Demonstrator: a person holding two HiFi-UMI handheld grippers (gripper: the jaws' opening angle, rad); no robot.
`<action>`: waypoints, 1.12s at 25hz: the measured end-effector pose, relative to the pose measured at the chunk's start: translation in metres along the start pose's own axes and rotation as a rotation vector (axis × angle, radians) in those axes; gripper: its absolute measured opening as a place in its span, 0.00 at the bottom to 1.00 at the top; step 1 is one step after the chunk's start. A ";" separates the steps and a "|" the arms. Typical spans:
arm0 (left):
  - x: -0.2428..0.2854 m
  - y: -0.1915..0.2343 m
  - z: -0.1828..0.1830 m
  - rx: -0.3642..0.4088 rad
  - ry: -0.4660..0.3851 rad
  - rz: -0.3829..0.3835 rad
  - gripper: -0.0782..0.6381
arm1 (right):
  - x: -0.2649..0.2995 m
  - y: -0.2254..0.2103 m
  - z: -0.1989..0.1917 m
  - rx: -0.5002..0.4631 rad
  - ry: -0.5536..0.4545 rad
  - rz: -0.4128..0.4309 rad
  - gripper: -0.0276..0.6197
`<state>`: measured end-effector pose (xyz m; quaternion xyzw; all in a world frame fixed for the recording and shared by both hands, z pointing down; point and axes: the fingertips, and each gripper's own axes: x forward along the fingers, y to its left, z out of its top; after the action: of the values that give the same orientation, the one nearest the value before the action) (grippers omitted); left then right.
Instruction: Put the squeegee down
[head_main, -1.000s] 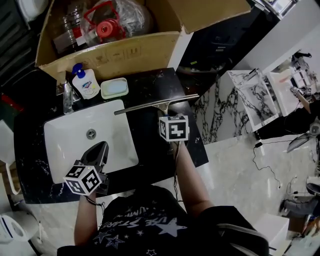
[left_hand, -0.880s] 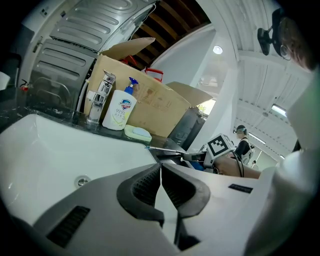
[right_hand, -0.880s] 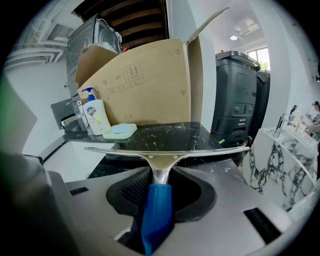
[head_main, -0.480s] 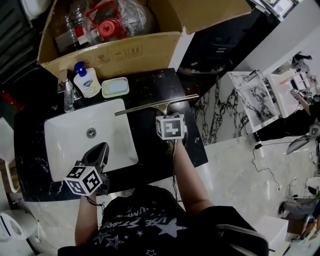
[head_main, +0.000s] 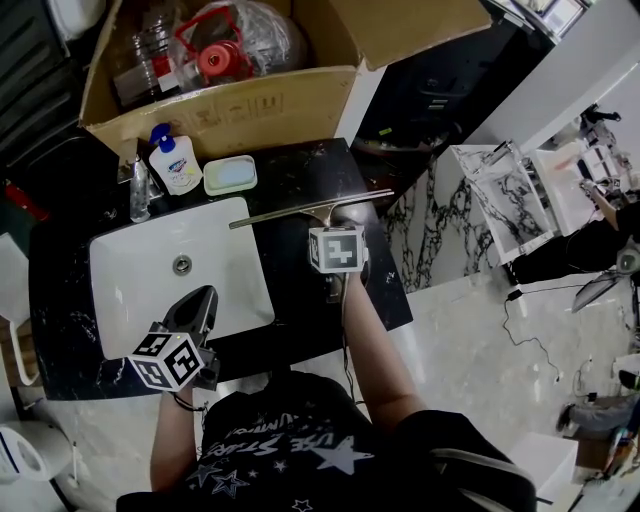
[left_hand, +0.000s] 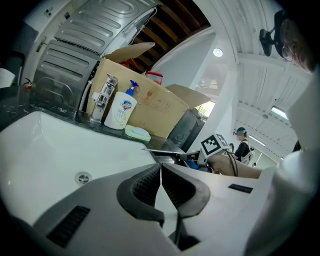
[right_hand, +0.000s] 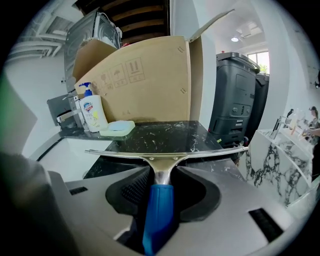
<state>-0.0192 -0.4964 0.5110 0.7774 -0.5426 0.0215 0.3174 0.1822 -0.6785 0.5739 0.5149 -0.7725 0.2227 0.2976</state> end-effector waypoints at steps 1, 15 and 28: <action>-0.001 -0.001 0.000 0.001 0.000 -0.003 0.14 | -0.001 0.000 0.000 0.005 -0.015 0.004 0.27; -0.044 -0.024 0.002 0.052 -0.003 -0.104 0.14 | -0.093 0.016 0.001 0.056 -0.190 -0.064 0.31; -0.121 -0.043 -0.003 0.127 0.005 -0.258 0.14 | -0.218 0.079 -0.033 0.111 -0.347 -0.128 0.14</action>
<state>-0.0311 -0.3853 0.4479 0.8591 -0.4350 0.0168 0.2691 0.1802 -0.4836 0.4443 0.6092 -0.7644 0.1536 0.1446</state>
